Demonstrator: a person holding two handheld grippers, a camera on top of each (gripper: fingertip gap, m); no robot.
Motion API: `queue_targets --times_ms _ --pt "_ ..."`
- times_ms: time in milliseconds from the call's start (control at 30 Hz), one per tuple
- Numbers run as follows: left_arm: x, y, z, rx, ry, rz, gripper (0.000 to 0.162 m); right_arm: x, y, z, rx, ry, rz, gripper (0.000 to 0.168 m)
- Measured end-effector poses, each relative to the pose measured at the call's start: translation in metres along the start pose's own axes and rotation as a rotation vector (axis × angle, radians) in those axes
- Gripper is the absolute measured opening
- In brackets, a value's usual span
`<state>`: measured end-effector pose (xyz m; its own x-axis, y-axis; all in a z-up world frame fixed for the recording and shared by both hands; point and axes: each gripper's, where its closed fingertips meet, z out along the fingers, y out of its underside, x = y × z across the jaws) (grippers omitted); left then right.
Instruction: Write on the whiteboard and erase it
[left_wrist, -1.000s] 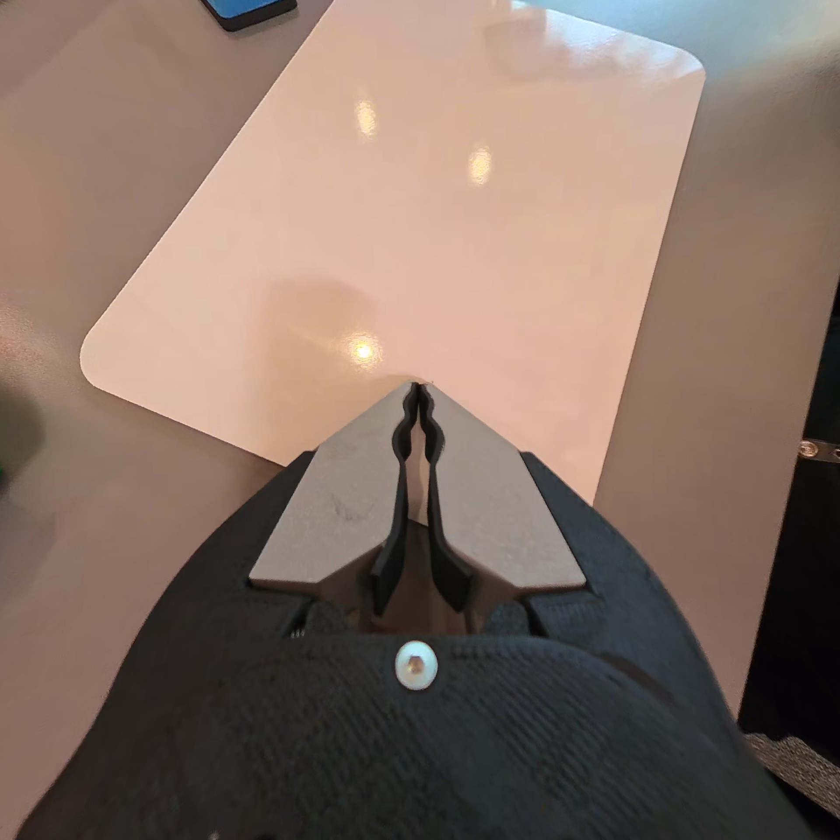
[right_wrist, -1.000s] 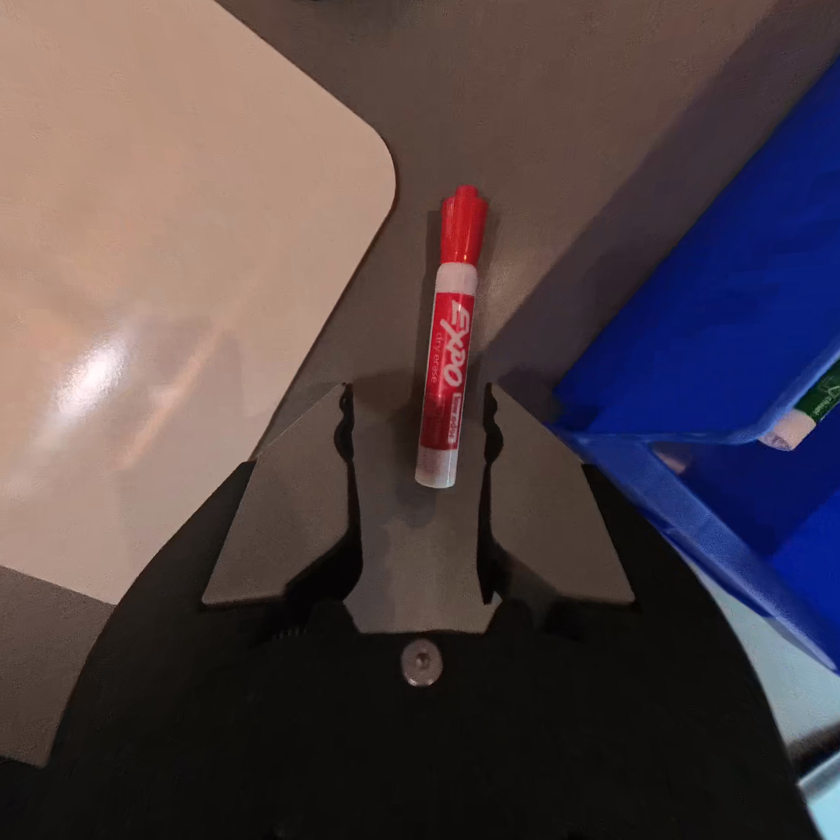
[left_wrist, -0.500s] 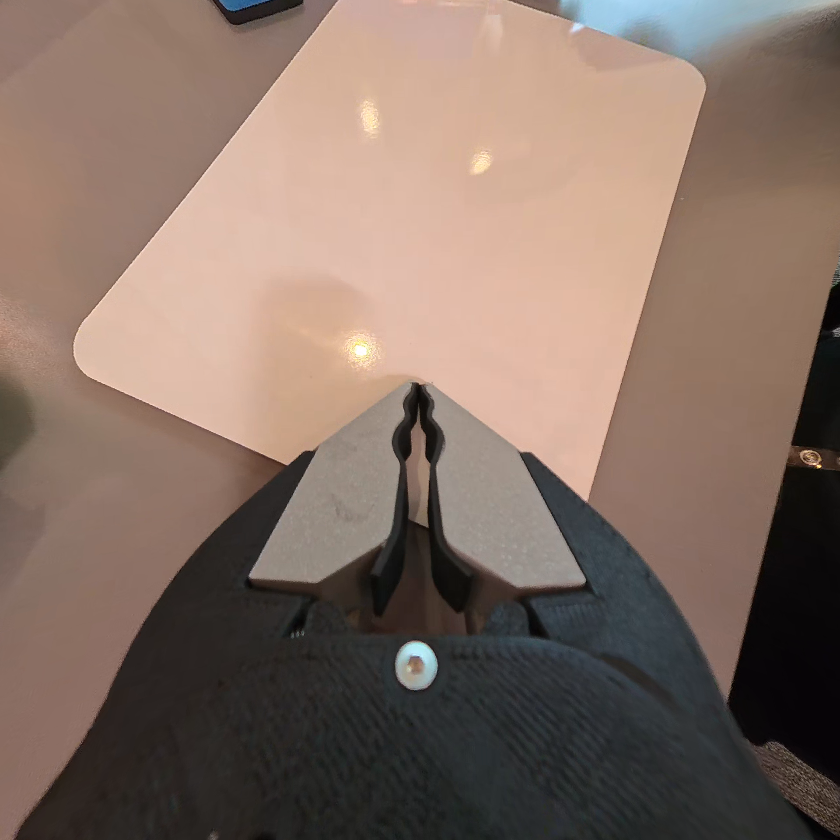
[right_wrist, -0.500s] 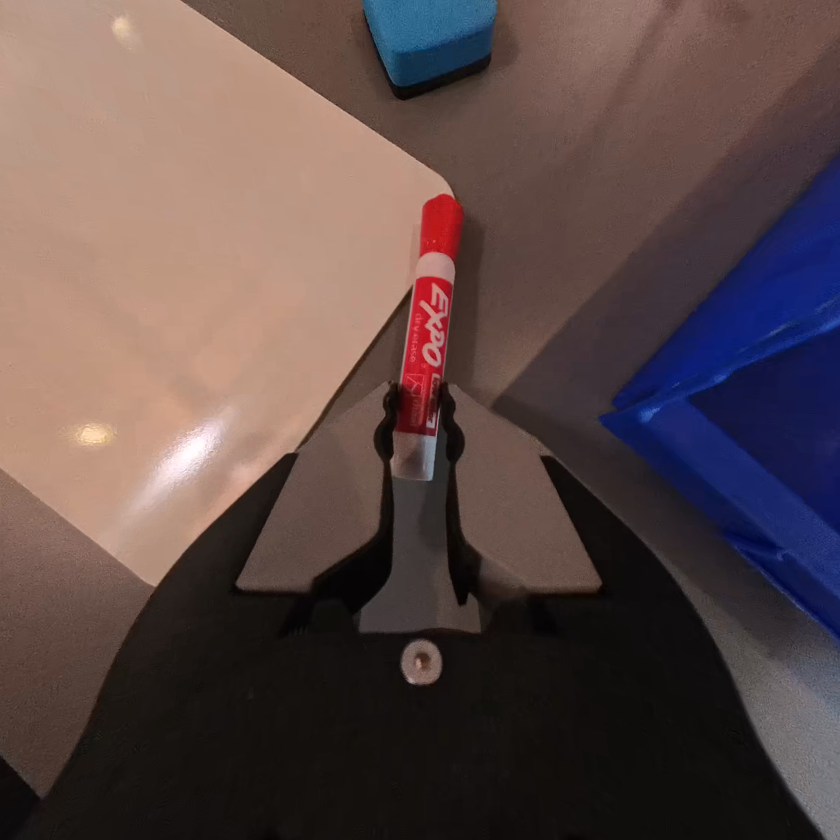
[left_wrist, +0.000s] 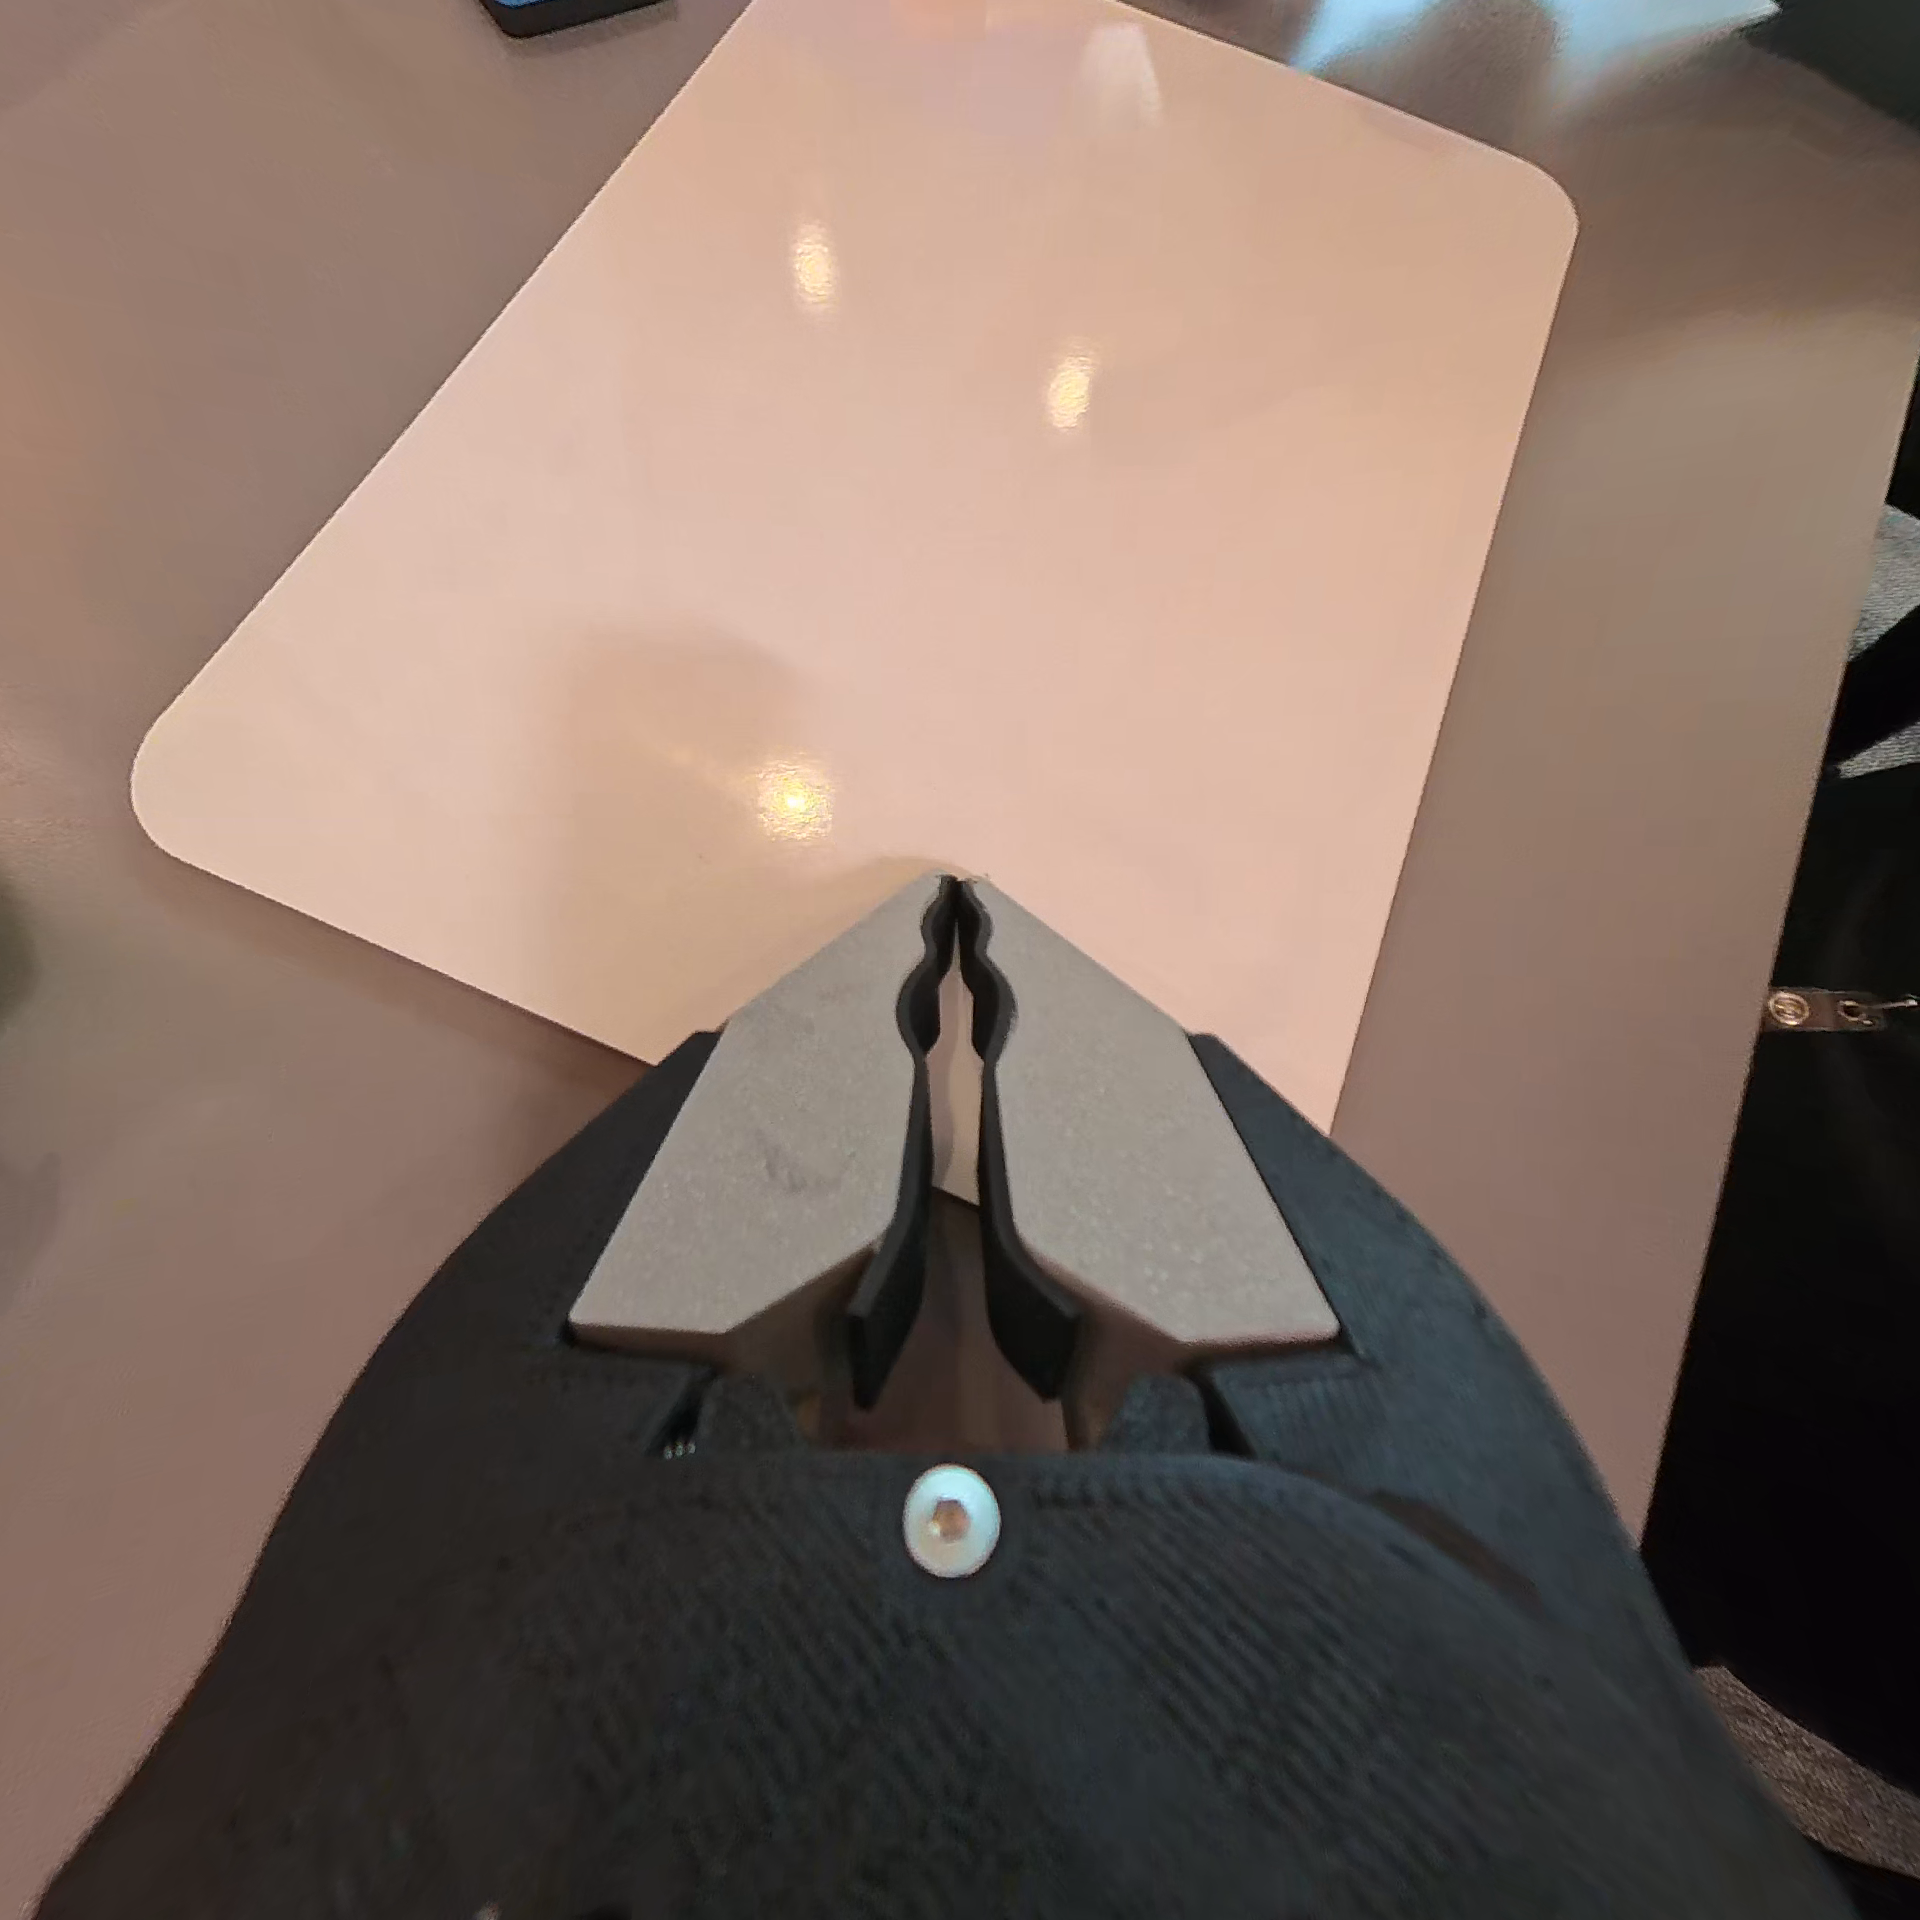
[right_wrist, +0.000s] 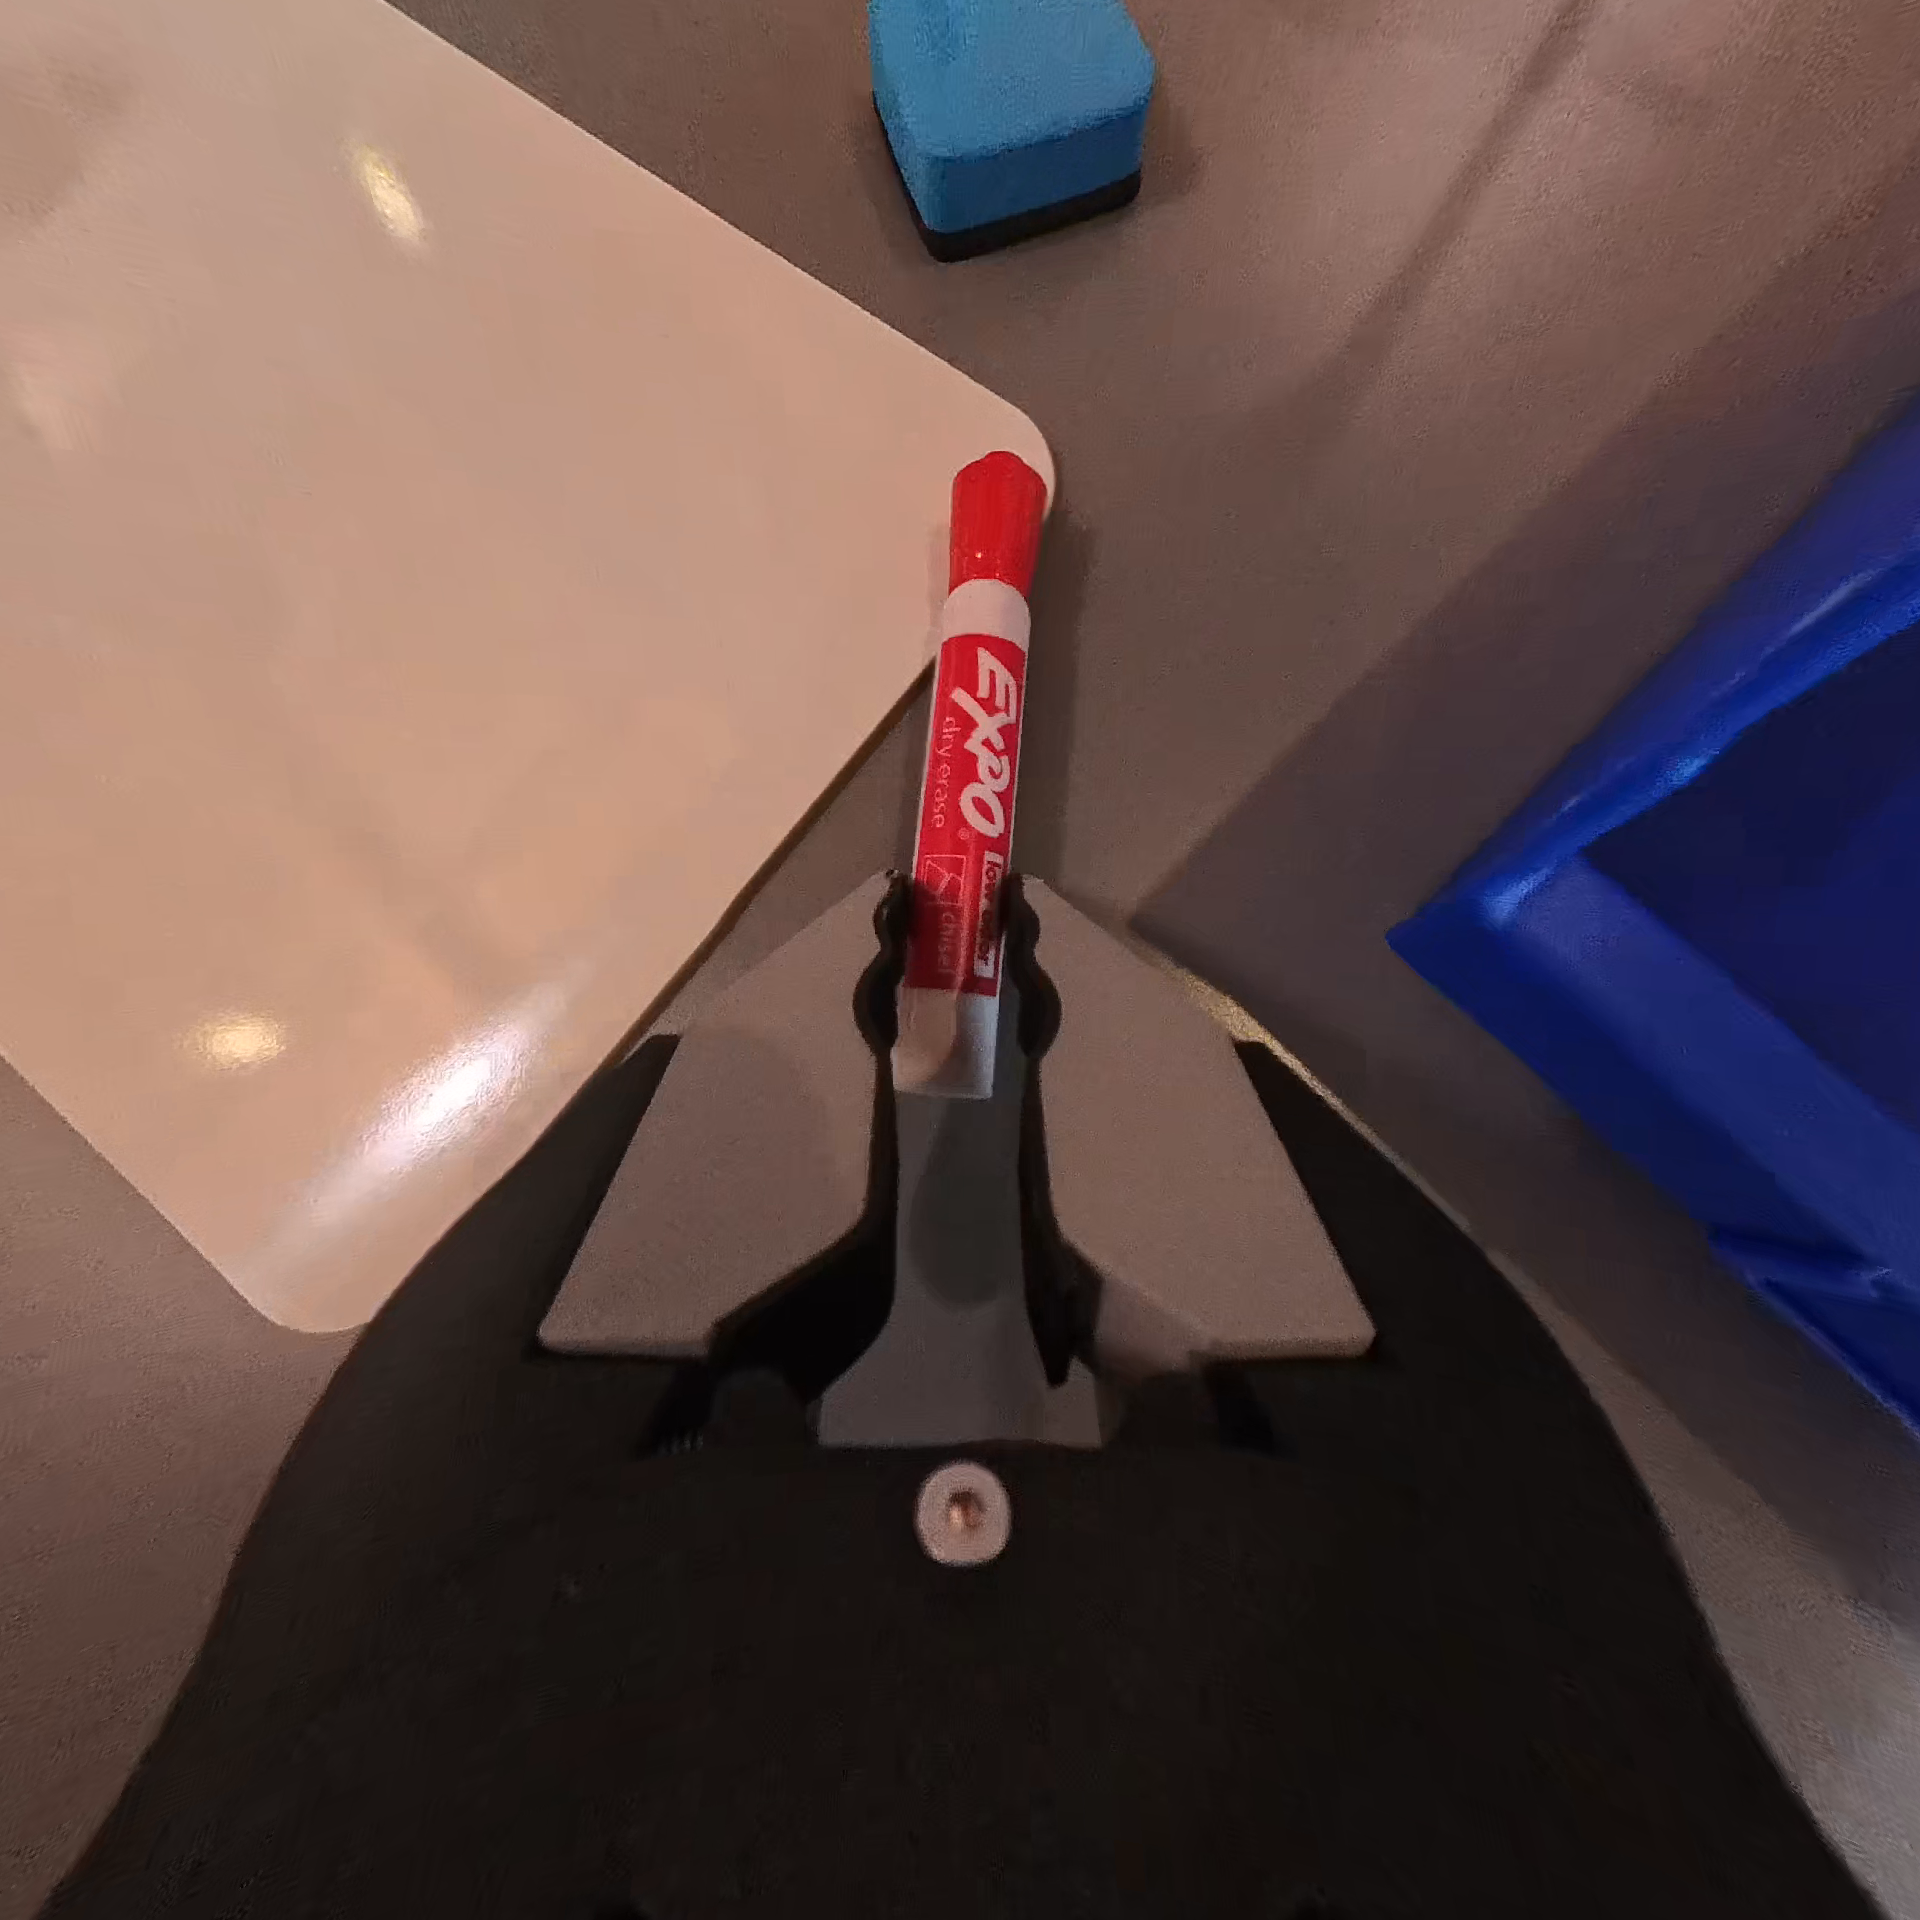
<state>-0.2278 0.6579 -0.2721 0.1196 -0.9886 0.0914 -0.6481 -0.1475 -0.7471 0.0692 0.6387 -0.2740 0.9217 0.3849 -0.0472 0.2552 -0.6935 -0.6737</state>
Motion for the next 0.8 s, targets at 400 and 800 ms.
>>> queue_targets --times_ms 400,800 --pt "0.0014 0.0006 -0.0004 -0.001 -0.007 0.022 0.000 -0.0004 -0.0011 -0.0002 0.053 -0.040 0.041 0.033" --pt "0.0030 0.0014 -0.0011 -0.002 -0.012 0.035 0.000 -0.0054 -0.0034 0.0010 0.061 -0.003 -0.002 0.015"
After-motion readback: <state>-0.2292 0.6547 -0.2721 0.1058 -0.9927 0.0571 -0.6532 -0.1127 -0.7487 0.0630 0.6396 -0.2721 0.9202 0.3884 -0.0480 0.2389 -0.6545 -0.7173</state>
